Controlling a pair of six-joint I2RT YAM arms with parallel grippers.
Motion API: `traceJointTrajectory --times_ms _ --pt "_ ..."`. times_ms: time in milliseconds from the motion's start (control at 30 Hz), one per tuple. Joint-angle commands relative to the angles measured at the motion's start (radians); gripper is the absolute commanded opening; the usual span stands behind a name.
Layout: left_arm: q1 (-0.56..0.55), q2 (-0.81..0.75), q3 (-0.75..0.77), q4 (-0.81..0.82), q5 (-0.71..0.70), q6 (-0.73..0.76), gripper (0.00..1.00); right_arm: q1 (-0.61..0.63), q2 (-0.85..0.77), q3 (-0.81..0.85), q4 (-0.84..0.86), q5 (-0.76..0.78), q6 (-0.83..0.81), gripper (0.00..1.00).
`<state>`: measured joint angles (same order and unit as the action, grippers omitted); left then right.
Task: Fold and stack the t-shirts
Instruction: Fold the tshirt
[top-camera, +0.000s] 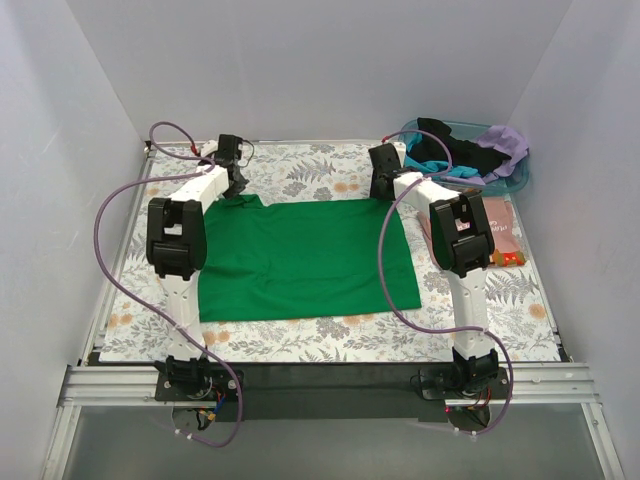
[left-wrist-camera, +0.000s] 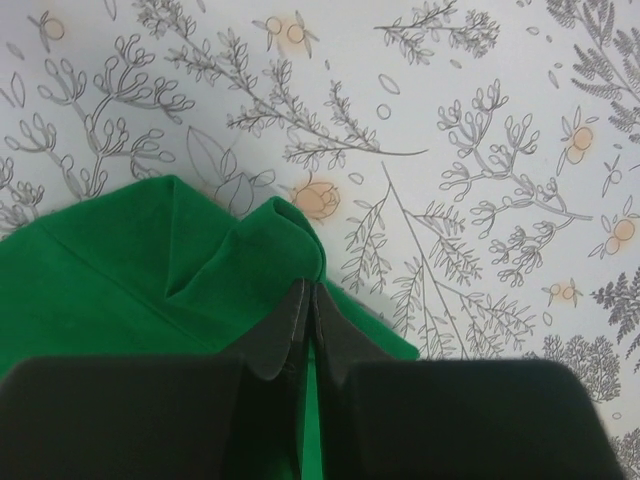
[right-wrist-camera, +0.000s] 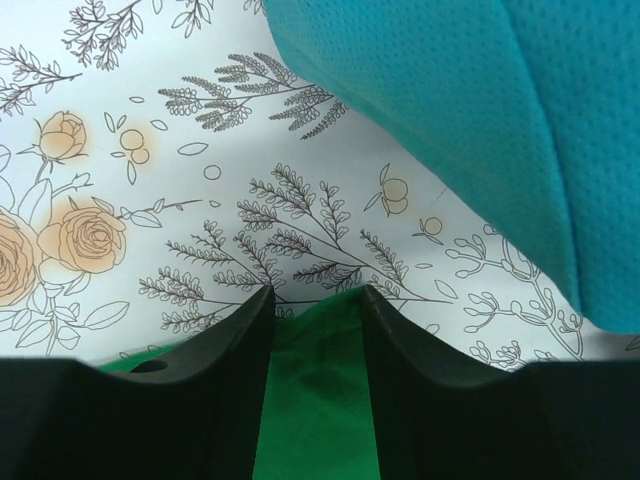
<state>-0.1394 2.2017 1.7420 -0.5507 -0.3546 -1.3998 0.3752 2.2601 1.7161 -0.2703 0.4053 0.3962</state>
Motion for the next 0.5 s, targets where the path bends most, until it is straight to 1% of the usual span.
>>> traceJointTrajectory --times_ms 0,33,67,100,133,233,267,367,467 --pt "0.001 -0.109 -0.053 0.023 -0.004 -0.022 0.0 -0.001 -0.022 -0.03 -0.006 0.013 0.021 0.42" --pt "0.003 -0.117 -0.065 0.032 -0.001 -0.022 0.0 -0.001 -0.022 -0.032 -0.007 0.013 0.021 0.39" --pt "0.003 -0.129 -0.081 0.035 -0.001 -0.025 0.0 0.001 -0.02 -0.033 -0.007 0.013 0.021 0.3" --pt "0.003 -0.134 -0.085 0.037 0.002 -0.025 0.0 0.001 -0.022 -0.033 -0.007 0.01 0.018 0.23" --pt "0.003 -0.146 -0.097 0.038 0.015 -0.027 0.0 0.001 -0.022 -0.029 -0.007 0.012 0.013 0.14" --pt "0.001 -0.172 -0.122 0.047 0.017 -0.028 0.0 -0.001 -0.02 -0.015 -0.006 0.01 -0.002 0.03" --pt "0.003 -0.178 -0.125 0.049 0.014 -0.025 0.0 0.001 -0.02 0.0 -0.006 0.012 -0.017 0.01" --pt "0.003 -0.206 -0.14 0.048 0.016 -0.019 0.0 0.004 -0.031 0.017 -0.007 0.017 -0.055 0.01" --pt "0.001 -0.253 -0.174 0.048 0.009 -0.016 0.0 0.02 -0.088 -0.007 0.0 0.038 -0.088 0.01"
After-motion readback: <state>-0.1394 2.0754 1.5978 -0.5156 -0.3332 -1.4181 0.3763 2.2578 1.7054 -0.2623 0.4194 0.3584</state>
